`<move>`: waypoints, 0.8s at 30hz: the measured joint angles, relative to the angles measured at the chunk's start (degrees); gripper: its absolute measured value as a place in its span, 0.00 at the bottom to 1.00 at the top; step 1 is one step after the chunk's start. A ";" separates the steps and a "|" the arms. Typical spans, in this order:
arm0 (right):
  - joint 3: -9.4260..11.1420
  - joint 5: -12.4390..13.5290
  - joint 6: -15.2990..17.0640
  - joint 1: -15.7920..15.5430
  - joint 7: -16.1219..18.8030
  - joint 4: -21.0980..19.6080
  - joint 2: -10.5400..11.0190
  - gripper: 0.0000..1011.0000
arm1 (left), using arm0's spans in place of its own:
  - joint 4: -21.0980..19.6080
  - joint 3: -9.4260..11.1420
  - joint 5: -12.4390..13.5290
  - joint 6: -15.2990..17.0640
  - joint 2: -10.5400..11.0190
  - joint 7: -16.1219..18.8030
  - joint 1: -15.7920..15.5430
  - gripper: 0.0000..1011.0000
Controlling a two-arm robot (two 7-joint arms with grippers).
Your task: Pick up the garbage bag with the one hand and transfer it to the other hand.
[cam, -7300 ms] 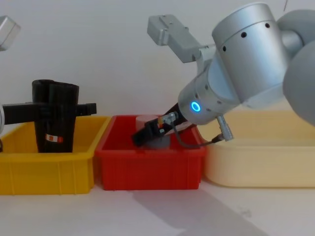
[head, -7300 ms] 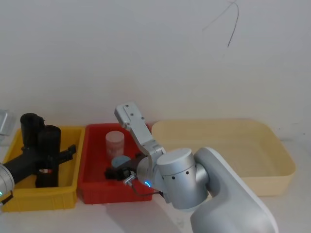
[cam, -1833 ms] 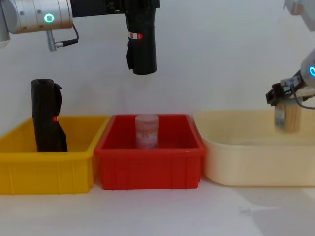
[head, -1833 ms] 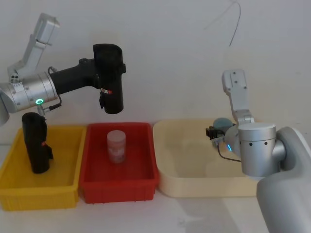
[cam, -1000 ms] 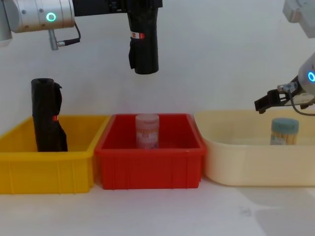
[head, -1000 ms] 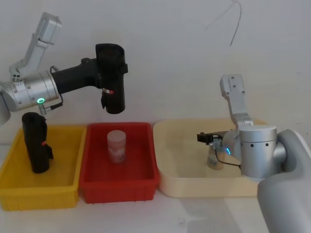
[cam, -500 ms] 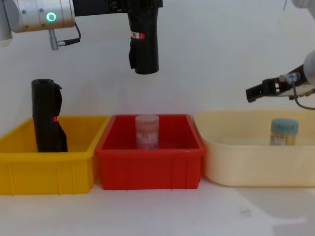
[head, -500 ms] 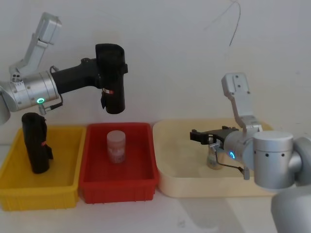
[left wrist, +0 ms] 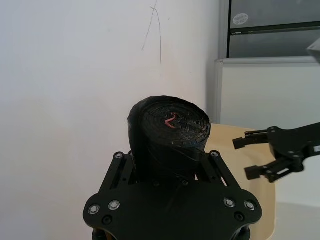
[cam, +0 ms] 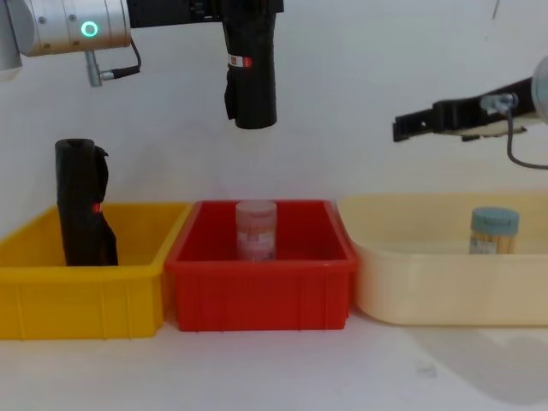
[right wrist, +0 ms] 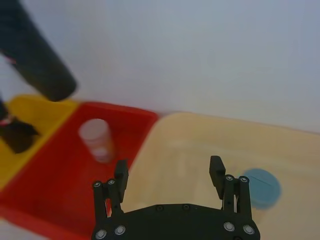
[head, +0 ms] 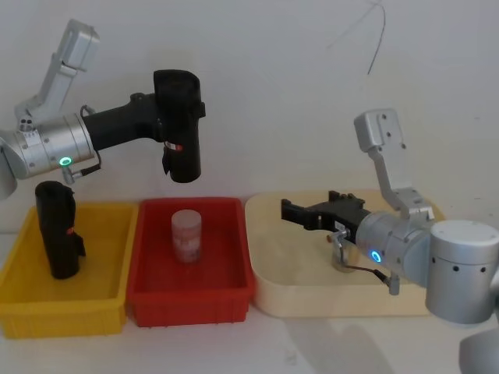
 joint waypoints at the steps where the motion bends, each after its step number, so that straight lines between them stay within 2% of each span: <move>1: -0.13 0.48 -0.39 -0.37 0.97 -0.70 0.26 0.99 | 0.01 0.00 0.00 0.00 0.00 0.00 -0.01 0.42; 8: -0.93 2.76 -2.42 -1.65 5.56 -3.07 1.51 0.99 | 0.04 0.00 0.00 0.00 0.00 0.00 -0.01 0.42; 13: -1.49 3.57 -3.49 -1.80 7.41 -3.41 2.07 0.99 | 0.04 0.00 0.01 0.00 0.00 0.00 -0.01 0.42; 19: -2.50 3.43 -4.95 -1.70 7.00 -3.09 1.49 0.99 | 0.04 0.00 0.01 0.00 0.00 0.00 -0.01 0.42; 24: -3.78 1.97 -6.63 -1.11 3.94 -1.65 -0.40 0.99 | 0.04 0.00 0.01 0.01 0.00 0.01 -0.02 0.42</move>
